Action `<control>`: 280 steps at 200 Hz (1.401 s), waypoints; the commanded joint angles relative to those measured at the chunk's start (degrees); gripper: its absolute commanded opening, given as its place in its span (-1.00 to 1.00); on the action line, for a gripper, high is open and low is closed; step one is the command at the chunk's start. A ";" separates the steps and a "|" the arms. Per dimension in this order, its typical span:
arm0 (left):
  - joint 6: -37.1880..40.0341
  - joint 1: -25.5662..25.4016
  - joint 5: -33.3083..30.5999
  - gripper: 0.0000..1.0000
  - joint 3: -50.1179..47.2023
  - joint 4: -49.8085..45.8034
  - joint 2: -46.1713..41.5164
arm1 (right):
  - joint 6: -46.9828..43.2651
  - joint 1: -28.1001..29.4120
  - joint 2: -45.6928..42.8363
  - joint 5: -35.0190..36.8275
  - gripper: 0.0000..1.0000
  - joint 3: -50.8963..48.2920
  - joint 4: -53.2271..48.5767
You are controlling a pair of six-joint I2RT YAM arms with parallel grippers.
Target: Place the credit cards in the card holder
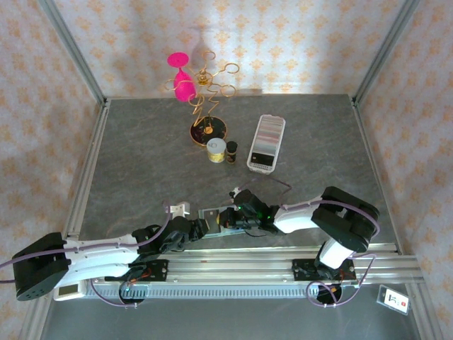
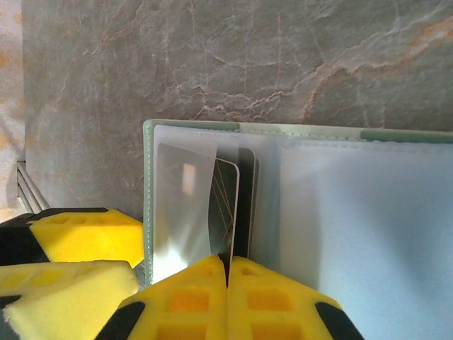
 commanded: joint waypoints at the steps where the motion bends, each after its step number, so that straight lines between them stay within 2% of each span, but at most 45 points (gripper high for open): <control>1: -1.29 -0.21 3.46 -0.18 -1.85 4.92 1.22 | -1.13 0.45 1.58 -0.42 -1.00 -0.09 -0.72; 19: -1.95 -0.21 2.81 -0.18 -1.78 5.39 0.63 | -1.13 0.45 2.02 -0.50 -1.00 -0.37 -0.38; 54: -2.99 -0.19 3.40 -0.22 -4.20 11.96 -1.99 | -0.58 0.45 2.82 -1.63 -1.00 -1.20 1.69; 83: -2.98 -0.19 2.45 -0.30 -3.64 10.56 -4.00 | 0.96 0.49 2.24 -2.26 -1.00 -2.31 5.17; 129: -2.50 -0.23 2.62 -0.58 -3.24 10.52 -2.68 | 1.15 0.49 0.82 -2.57 -1.00 -2.39 5.61; 205: -1.10 -0.20 0.53 -1.00 -1.65 3.27 -4.41 | 1.76 0.49 -2.09 -1.62 -1.00 -3.25 6.15; 232: -0.52 -0.26 -0.17 -1.00 -0.75 -0.67 -6.91 | 1.27 0.49 -4.41 0.54 -0.79 -2.84 4.03; 280: -1.48 -0.23 -0.21 -1.00 -1.17 -4.80 -12.35 | -2.04 0.48 -9.75 8.02 -0.18 0.18 -8.61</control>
